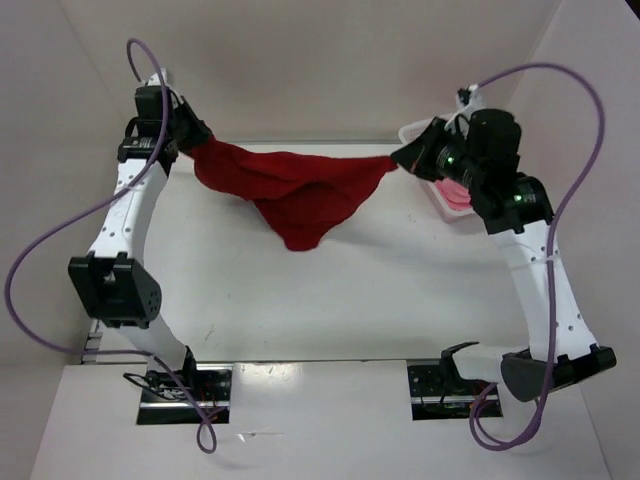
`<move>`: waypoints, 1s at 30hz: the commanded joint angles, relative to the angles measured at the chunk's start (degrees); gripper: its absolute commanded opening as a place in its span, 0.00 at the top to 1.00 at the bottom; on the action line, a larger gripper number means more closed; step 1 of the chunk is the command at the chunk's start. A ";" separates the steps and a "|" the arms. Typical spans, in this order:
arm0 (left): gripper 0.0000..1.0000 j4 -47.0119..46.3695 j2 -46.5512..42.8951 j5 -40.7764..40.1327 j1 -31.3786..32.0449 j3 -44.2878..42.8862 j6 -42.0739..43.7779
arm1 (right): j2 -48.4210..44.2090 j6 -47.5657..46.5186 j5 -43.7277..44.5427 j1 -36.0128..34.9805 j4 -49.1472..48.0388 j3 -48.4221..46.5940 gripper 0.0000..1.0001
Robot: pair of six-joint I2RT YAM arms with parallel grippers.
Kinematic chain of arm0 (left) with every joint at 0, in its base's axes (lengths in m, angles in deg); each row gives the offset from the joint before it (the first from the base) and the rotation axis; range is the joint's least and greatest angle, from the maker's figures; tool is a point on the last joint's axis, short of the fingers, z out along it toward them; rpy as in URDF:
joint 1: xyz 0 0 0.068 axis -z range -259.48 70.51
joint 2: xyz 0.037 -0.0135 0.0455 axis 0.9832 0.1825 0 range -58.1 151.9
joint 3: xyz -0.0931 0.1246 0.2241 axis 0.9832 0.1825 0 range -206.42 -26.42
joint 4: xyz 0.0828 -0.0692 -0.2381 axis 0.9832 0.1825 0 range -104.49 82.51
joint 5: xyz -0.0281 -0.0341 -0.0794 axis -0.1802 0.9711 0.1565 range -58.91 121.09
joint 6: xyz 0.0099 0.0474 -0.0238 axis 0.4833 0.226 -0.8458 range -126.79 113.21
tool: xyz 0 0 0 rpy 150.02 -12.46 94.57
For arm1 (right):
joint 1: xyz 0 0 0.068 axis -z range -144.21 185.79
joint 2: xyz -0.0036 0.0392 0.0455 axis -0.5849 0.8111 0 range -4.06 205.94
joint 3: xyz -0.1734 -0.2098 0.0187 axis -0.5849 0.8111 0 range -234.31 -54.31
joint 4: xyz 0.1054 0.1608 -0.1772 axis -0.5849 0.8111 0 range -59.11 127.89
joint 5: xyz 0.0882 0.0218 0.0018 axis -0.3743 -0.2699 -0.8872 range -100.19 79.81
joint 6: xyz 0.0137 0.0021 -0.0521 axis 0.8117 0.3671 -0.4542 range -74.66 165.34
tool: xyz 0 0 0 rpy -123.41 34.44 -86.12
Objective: Fold and stack the t-shirts
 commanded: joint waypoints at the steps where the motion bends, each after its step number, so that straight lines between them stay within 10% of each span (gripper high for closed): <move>1: 0.88 4.21 -4.55 0.25 -0.09 4.89 3.55 | 0.97 -3.52 4.87 0.17 -3.53 -12.35 0.95; 6: 0.64 5.52 -11.13 0.95 -5.10 14.28 5.04 | -1.11 -2.83 0.42 0.17 -4.05 -12.50 0.95; 15: 0.16 5.52 -14.23 2.44 -7.13 32.56 6.37 | -14.21 -1.16 2.06 0.17 -1.16 34.26 0.96; 30: 0.26 -11.53 -1.66 12.11 -6.00 41.73 -4.00 | -11.59 -0.45 0.48 0.17 -4.41 33.85 0.96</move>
